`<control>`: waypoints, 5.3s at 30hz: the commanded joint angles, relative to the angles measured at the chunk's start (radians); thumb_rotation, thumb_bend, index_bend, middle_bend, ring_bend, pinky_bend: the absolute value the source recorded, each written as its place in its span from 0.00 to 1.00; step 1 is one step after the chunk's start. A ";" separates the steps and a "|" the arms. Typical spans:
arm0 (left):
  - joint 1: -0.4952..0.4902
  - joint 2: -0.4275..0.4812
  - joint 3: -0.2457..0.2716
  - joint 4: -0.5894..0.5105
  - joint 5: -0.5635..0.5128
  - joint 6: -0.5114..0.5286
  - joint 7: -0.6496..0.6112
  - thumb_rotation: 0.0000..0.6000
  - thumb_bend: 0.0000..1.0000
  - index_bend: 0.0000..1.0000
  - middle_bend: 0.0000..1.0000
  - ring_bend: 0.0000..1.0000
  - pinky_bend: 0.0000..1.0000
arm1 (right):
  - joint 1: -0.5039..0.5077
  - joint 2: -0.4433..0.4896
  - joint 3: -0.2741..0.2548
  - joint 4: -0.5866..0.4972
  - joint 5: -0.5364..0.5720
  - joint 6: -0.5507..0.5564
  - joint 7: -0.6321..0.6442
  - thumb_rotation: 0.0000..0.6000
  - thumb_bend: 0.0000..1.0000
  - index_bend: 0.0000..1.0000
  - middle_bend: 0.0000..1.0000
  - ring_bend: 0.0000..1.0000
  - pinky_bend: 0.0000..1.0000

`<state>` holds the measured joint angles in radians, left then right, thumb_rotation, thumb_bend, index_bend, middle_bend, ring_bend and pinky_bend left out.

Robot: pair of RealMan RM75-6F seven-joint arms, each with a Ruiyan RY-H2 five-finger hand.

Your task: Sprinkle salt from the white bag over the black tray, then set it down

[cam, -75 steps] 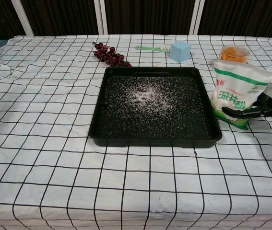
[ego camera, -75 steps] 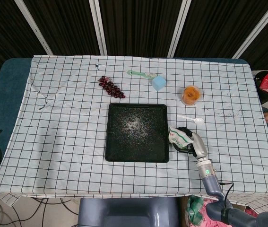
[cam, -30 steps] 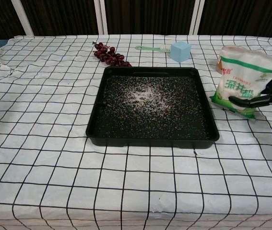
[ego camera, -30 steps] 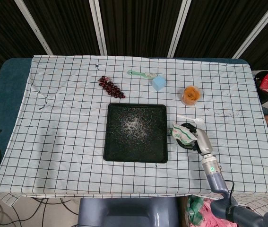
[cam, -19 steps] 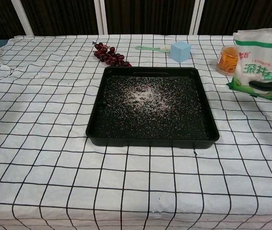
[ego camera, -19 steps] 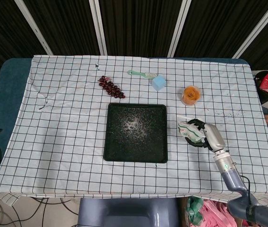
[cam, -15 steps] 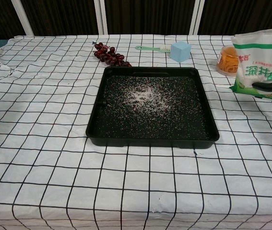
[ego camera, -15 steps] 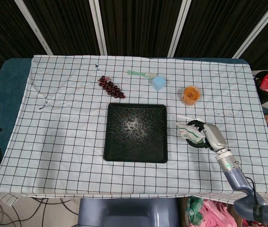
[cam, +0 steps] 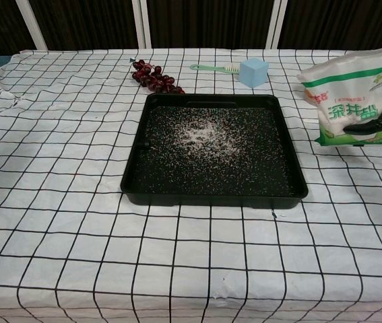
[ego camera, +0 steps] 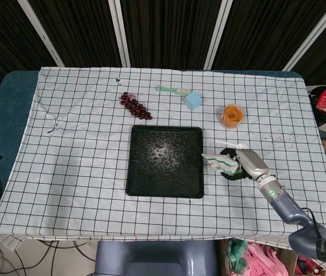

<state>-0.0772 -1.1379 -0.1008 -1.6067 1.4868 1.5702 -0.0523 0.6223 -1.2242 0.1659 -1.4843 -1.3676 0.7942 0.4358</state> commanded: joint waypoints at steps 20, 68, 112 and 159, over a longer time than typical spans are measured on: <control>0.000 0.001 0.002 0.001 0.000 -0.003 0.002 1.00 0.61 0.21 0.06 0.00 0.00 | 0.366 0.152 -0.036 -0.162 0.542 -0.303 -0.496 1.00 0.46 0.47 0.39 0.48 0.51; 0.003 0.003 0.001 -0.011 -0.012 -0.009 0.005 1.00 0.61 0.21 0.06 0.00 0.00 | 0.811 0.144 -0.353 -0.258 1.006 -0.121 -0.965 1.00 0.51 0.51 0.46 0.54 0.59; 0.003 0.004 0.001 -0.014 -0.011 -0.008 0.003 1.00 0.61 0.21 0.06 0.00 0.00 | 0.919 0.111 -0.339 -0.362 1.268 0.041 -1.222 1.00 0.51 0.52 0.46 0.54 0.62; 0.004 -0.004 -0.001 -0.004 -0.007 -0.001 0.017 1.00 0.61 0.21 0.06 0.00 0.00 | 0.115 -0.037 -0.025 -0.074 0.235 0.176 -0.108 1.00 0.50 0.55 0.42 0.52 0.61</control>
<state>-0.0731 -1.1418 -0.1013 -1.6112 1.4798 1.5692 -0.0357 0.7678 -1.2483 0.1452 -1.5822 -1.1006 0.9525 0.2923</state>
